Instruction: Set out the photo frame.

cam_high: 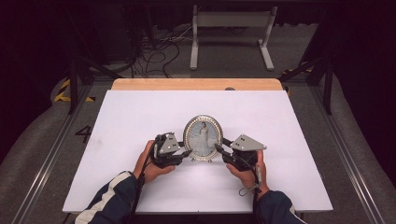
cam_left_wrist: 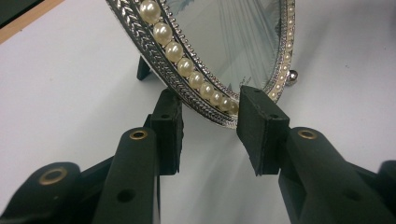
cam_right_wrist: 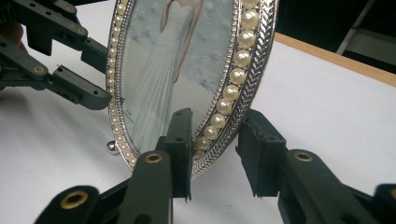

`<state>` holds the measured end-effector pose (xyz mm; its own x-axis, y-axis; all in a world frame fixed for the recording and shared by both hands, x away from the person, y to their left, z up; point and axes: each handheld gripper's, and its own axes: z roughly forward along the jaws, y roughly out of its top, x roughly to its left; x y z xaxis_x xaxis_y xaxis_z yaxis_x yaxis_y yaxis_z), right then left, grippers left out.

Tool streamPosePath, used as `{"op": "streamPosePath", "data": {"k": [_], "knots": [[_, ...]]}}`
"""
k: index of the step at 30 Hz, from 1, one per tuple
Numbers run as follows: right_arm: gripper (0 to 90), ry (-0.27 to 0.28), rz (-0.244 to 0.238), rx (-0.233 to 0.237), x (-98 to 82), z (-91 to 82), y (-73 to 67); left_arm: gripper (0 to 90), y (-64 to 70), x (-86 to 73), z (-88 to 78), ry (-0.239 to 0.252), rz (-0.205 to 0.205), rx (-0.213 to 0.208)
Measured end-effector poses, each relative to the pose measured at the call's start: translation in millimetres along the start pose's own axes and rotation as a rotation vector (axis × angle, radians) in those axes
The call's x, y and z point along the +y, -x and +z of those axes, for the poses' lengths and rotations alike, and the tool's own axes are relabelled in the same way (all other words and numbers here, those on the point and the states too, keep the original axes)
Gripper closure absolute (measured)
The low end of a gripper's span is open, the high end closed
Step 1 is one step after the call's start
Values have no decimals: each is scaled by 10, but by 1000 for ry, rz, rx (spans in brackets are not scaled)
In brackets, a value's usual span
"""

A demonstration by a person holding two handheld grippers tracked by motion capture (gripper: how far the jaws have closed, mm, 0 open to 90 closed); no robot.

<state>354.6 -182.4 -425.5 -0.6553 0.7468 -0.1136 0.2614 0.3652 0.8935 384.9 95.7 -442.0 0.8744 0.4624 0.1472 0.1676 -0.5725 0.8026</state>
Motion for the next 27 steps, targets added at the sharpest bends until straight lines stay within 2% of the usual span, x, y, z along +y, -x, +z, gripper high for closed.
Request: {"op": "streamPosePath", "data": {"k": [6,9,11,18,27], "knots": [[608,-24,-19,11,5,-3,-15,600,-14,4,-89,10,25,13],[585,-50,-58,-3,26,-23,-44,591,-13,4,-114,14,28,16],[572,-53,-58,0,35,-33,-47,585,-9,9,-134,12,42,27],[527,-68,-88,0,36,-48,-56,558,-17,2,-235,25,44,34],[479,-75,-111,-14,24,-80,-34,481,-13,3,-241,13,56,37]]}}
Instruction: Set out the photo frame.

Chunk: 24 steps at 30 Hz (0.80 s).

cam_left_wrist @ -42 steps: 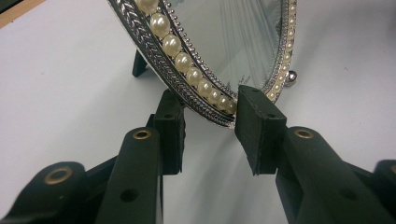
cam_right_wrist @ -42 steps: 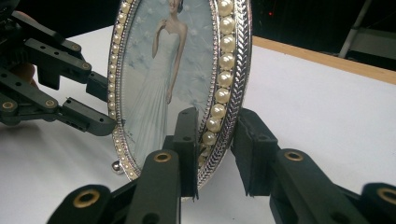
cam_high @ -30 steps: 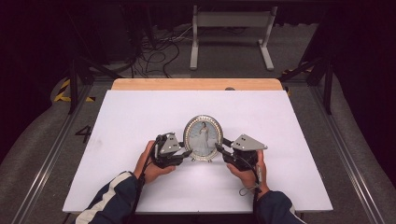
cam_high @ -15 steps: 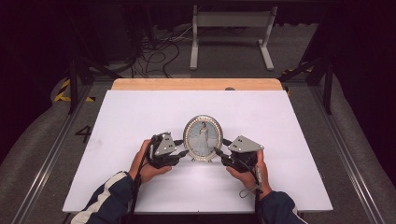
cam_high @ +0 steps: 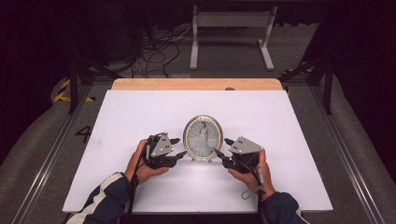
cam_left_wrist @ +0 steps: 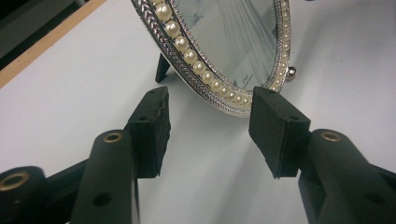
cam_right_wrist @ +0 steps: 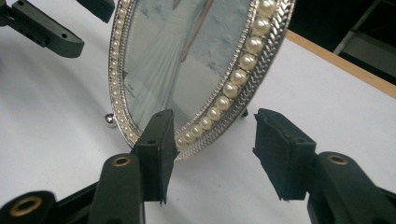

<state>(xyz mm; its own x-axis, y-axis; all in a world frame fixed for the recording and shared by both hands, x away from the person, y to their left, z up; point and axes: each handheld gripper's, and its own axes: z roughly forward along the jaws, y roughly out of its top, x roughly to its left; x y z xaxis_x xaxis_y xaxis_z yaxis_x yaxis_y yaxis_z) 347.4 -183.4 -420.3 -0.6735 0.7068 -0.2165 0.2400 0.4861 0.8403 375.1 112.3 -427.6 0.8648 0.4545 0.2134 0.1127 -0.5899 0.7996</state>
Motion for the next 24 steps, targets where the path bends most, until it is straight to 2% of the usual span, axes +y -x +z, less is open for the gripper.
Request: {"op": "streamPosePath", "data": {"k": [5,12,17,18,24], "knots": [[446,1,1,-1,-57,-50,46,409,26,2,-31,-9,15,-9],[414,-8,-28,-3,-84,-111,46,342,41,-55,-122,-28,26,1],[360,-15,-26,0,-108,-137,56,298,43,-99,-208,-32,35,19],[351,-18,-26,2,-116,-138,59,280,53,-118,-238,-39,36,35],[306,-16,-33,-7,-116,-163,70,221,57,-176,-321,-24,26,22]]}}
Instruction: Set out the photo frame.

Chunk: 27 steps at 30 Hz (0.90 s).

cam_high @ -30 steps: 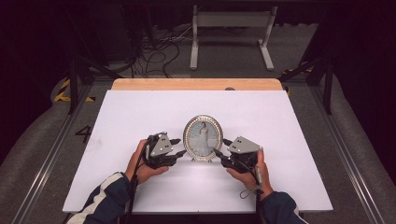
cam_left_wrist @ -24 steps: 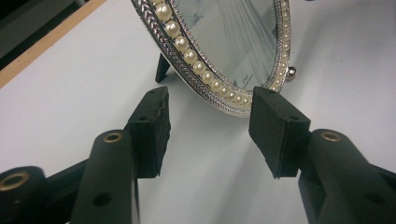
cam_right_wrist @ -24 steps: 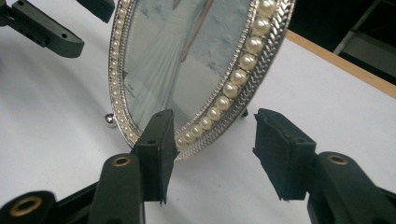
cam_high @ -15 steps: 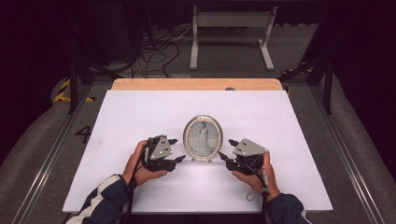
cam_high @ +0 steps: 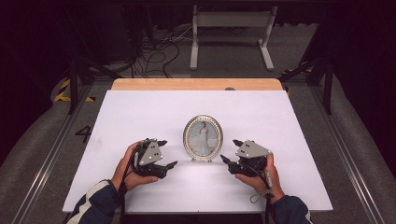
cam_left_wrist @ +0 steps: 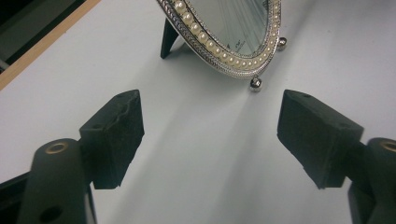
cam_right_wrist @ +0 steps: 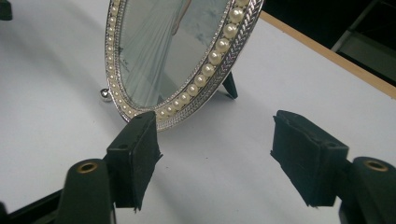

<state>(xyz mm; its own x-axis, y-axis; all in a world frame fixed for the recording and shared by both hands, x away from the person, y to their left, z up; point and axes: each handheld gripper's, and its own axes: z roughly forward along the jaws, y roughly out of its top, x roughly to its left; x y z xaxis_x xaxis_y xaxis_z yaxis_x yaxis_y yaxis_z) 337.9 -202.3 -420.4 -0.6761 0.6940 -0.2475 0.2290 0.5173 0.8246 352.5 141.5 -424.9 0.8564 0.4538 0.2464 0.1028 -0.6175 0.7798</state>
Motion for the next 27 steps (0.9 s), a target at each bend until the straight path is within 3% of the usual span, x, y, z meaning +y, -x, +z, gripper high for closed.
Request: {"op": "streamPosePath", "data": {"k": [7,13,16,27], "knots": [[271,-17,-17,-5,-29,-33,6,191,-5,-114,-107,-22,-9,32],[232,-13,11,-14,-85,-113,59,179,-31,-223,-220,-34,-22,55],[218,-5,54,26,-123,-162,113,176,-60,-257,-272,-25,-35,60],[185,-23,50,-52,-241,-309,228,160,-132,-400,-456,-7,-87,99]]}}
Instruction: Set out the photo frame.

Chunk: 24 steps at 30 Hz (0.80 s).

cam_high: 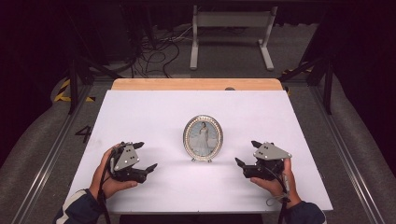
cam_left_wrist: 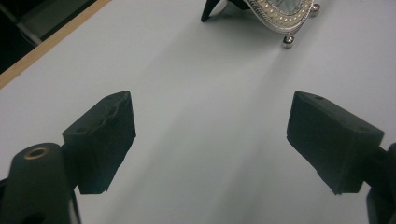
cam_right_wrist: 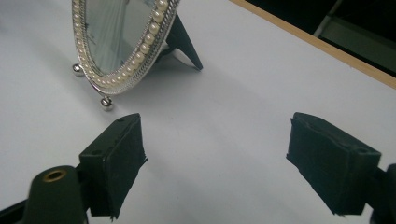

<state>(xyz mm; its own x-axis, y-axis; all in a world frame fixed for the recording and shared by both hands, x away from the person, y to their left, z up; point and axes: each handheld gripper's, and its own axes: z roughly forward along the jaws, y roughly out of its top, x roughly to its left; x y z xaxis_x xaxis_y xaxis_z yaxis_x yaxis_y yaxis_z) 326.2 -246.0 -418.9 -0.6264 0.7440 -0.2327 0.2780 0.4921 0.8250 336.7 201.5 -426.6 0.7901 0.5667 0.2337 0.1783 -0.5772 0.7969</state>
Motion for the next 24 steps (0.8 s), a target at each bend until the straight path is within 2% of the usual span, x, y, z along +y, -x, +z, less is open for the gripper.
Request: {"op": "streamPosePath", "data": {"k": [2,7,16,19,22,24], "knots": [[185,-14,-16,-15,-31,-13,3,156,-20,-42,-40,0,-5,4],[184,-19,-20,-22,-51,-25,9,154,-36,-128,-80,-20,-4,18],[184,-26,-19,-19,-69,-31,-13,141,-64,-366,-131,-48,-73,7],[184,-27,-20,-19,-72,-38,-20,141,-70,-392,-151,-54,-81,11],[183,-39,-21,-19,-127,-79,-26,141,-82,-452,-196,-46,-117,10],[183,-43,-14,-21,-157,-95,-20,141,-85,-461,-202,-47,-116,7]]}}
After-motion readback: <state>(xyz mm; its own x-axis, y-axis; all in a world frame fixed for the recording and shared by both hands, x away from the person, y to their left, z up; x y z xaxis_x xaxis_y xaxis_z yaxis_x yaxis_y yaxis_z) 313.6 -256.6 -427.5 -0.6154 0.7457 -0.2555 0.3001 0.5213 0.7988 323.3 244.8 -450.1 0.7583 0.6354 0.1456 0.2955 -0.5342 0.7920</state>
